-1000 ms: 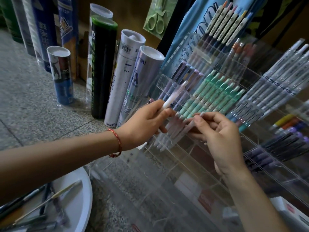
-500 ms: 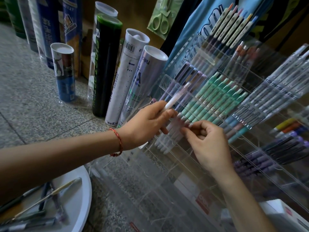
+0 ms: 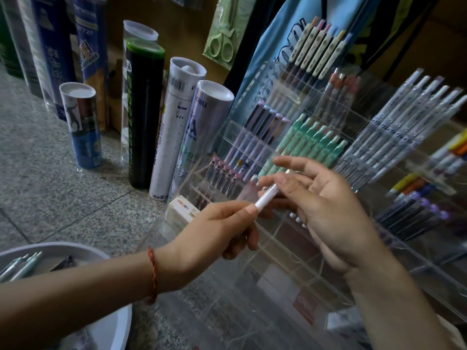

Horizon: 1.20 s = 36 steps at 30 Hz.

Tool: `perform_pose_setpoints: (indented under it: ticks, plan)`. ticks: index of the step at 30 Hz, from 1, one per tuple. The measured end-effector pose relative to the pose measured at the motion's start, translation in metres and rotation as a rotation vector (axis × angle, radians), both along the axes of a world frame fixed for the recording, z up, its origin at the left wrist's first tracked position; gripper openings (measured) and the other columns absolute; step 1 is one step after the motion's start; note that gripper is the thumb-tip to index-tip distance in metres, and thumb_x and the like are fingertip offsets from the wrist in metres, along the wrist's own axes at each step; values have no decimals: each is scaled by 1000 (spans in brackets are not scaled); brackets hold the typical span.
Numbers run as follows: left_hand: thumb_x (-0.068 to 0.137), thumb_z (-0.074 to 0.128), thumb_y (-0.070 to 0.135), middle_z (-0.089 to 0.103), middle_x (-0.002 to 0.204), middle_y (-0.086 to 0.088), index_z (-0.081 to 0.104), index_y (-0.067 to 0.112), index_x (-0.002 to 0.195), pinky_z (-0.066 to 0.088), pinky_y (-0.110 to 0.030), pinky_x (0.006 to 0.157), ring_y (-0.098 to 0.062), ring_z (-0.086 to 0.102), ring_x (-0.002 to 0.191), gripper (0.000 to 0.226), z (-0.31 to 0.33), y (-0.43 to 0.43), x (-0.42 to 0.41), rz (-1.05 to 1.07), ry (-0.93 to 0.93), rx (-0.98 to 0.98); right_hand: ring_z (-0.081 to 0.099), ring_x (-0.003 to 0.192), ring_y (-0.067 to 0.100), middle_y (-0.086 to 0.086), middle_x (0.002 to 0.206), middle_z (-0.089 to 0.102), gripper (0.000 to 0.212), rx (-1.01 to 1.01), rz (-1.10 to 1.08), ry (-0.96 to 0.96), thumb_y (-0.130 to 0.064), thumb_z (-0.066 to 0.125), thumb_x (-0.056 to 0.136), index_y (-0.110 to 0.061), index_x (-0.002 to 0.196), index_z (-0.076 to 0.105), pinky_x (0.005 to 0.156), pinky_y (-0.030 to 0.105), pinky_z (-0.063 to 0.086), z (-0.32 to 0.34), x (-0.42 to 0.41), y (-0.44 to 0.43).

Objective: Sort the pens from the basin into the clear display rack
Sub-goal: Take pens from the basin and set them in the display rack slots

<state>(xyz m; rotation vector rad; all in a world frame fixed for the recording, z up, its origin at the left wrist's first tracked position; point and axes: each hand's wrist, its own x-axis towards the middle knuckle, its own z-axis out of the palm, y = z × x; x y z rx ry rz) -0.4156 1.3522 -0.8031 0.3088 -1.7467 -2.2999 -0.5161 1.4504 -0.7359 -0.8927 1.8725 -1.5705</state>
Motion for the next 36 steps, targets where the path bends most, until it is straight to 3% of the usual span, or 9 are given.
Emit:
perform_pose_setpoints:
  ticks: [5,10,13,16,20,22,27,31,36]
  plan:
    - [87,56,12,61,60,1,68,12,87,39,-12,49,-4,46,50,12,-6,4,-5,248,65,-119,70,80,19,10,84,71,23,-104,-88,-155,-16,59,72,-6,93,62,72,27,58,-8,2,-1]
    - [77,70,5,64,71,-20,67,10,78,43,-28,60,-15,51,62,6,-11,7,-12,449,88,-177,69,77,15,4,80,71,22,-84,-135,-14,-20,62,71,-16,92,67,65,24,56,-15,10,-4]
    - [75,72,5,67,68,-2,65,15,74,44,-14,58,-4,55,60,12,-13,6,-18,571,152,-302,70,73,13,4,78,73,27,-158,-189,-61,-19,64,67,-9,92,65,66,22,56,-13,15,-4]
    - [74,73,8,66,70,3,64,17,73,46,-17,59,-9,58,64,13,-12,5,-23,625,207,-376,70,72,13,5,79,74,19,-201,-207,-1,-15,65,70,-9,88,66,66,21,56,-8,18,-4]
    - [74,71,28,66,87,5,66,20,82,49,-23,72,-13,58,82,13,-7,-2,-25,579,275,-589,70,84,15,5,87,74,18,-255,-232,115,-13,60,73,-10,90,66,73,25,56,9,14,6]
    - [78,58,40,60,112,8,64,19,108,39,-19,89,-8,47,106,37,-10,-9,-27,532,257,-866,69,90,13,0,89,73,15,-342,-269,248,-18,58,77,-17,90,64,76,24,55,29,7,17]
    - [82,33,32,29,150,2,25,19,144,10,-32,112,-11,7,138,63,-33,-20,-30,356,137,-1164,67,84,10,-7,90,67,9,-221,-346,795,-18,65,86,-22,93,61,72,18,52,19,-6,22]
    - [81,41,17,23,152,9,1,35,141,5,-35,116,-9,0,140,74,-42,-26,-28,237,75,-1170,64,72,6,-5,79,66,8,-21,-324,634,-17,69,80,-19,83,62,68,22,51,-24,-17,7]
    - [81,45,15,23,151,10,-4,37,141,1,-32,113,-11,0,140,81,-44,-29,-28,226,69,-1254,64,67,9,-3,73,66,15,12,-320,508,-17,72,78,-22,73,58,62,27,51,-43,-25,1]
